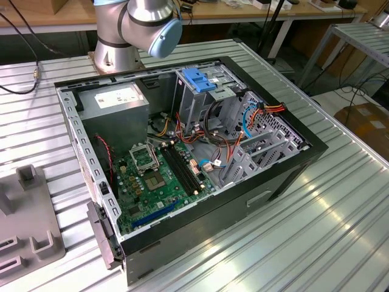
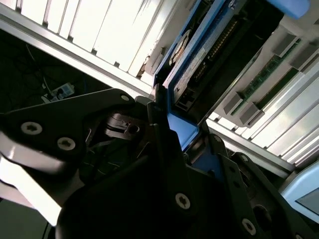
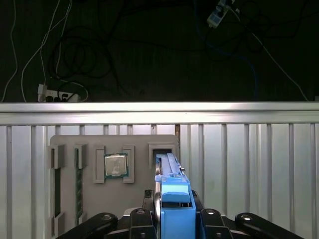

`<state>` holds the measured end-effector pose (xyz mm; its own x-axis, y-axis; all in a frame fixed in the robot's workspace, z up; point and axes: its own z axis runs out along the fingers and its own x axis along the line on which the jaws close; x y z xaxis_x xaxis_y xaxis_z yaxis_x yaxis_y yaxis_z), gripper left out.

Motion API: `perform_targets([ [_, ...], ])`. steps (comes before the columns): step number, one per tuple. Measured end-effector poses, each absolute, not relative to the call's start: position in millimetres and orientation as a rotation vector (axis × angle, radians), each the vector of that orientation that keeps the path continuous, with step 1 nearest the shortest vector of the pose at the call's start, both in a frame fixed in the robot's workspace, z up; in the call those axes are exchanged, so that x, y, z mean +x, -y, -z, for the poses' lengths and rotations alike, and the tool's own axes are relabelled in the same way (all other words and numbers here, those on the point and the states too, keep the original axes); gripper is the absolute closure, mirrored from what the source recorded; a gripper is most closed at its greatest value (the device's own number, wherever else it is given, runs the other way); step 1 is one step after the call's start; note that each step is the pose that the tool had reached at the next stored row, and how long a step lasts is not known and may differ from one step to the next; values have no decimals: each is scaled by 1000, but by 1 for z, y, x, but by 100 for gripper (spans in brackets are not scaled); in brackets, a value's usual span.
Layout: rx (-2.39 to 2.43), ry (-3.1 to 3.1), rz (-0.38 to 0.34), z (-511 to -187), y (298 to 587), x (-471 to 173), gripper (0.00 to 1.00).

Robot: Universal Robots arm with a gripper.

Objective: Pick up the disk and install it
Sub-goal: 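Pick up the disk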

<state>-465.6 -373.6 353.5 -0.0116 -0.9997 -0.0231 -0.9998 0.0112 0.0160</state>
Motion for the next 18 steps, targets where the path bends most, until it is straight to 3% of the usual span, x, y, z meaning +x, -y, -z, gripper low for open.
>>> perform_targets([
  [18,-2205,-2230,-43,-382,374,-466,63],
])
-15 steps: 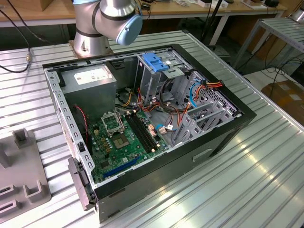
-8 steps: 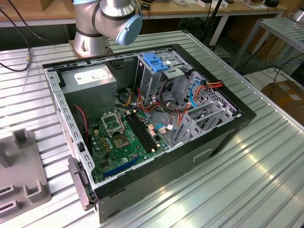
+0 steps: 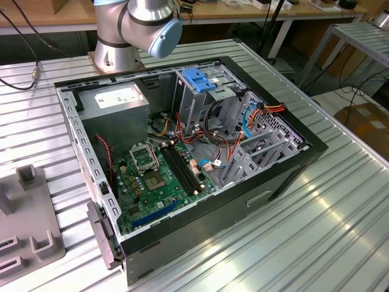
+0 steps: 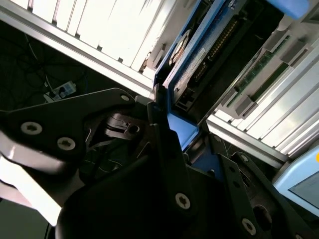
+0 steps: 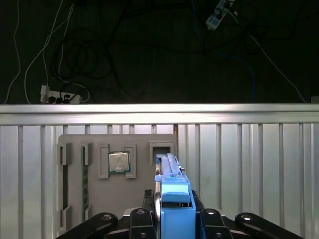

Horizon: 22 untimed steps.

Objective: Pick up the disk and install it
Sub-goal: 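Pick up the disk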

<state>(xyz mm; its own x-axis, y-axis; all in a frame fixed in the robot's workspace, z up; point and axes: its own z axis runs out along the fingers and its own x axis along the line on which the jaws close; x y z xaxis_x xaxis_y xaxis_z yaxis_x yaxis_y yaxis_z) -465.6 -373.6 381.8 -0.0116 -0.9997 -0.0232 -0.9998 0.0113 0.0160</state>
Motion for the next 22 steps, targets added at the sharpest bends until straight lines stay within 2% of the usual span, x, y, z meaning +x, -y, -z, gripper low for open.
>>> perform_targets([
  [22,-2205,-2230,-43,-408,374,-466,63],
])
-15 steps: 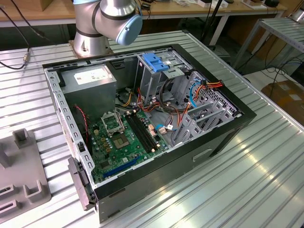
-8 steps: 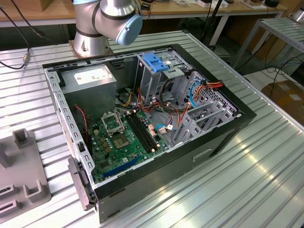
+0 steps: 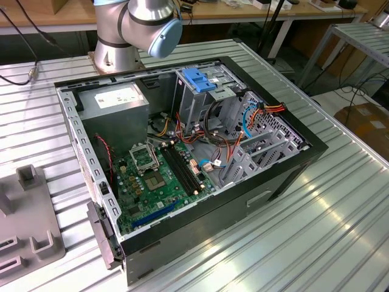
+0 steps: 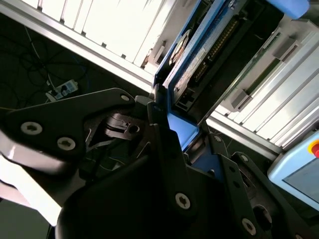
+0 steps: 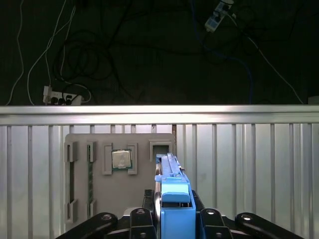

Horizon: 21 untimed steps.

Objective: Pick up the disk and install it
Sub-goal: 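Pick up the disk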

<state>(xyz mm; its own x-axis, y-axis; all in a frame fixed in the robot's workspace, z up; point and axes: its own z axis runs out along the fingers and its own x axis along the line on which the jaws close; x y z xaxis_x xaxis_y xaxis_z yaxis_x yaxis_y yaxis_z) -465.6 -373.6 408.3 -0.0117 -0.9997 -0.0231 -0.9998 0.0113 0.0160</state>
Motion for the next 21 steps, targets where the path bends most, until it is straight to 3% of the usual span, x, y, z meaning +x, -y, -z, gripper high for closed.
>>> perform_targets([
  [21,-2206,-2231,-43,-432,374,-465,63],
])
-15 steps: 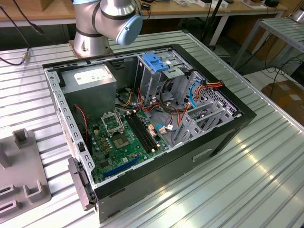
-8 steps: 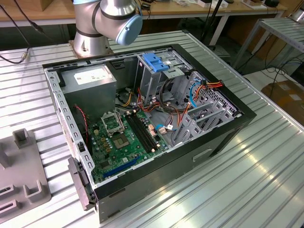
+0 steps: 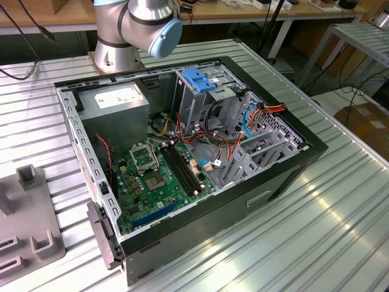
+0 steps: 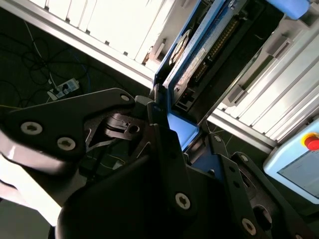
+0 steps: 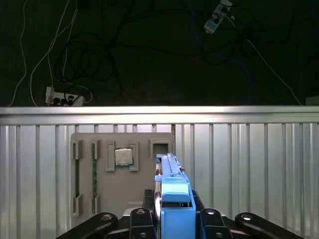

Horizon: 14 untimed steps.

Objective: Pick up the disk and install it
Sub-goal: 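Pick up the disk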

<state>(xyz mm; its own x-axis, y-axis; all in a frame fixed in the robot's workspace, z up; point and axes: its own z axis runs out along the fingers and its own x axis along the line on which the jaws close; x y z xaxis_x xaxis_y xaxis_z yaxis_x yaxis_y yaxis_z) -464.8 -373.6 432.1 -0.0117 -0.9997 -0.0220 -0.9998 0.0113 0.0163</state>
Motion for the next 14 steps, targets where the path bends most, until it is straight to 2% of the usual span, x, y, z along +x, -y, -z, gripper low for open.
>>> perform_targets([
  [14,-2206,-2232,-42,-445,374,-464,63],
])
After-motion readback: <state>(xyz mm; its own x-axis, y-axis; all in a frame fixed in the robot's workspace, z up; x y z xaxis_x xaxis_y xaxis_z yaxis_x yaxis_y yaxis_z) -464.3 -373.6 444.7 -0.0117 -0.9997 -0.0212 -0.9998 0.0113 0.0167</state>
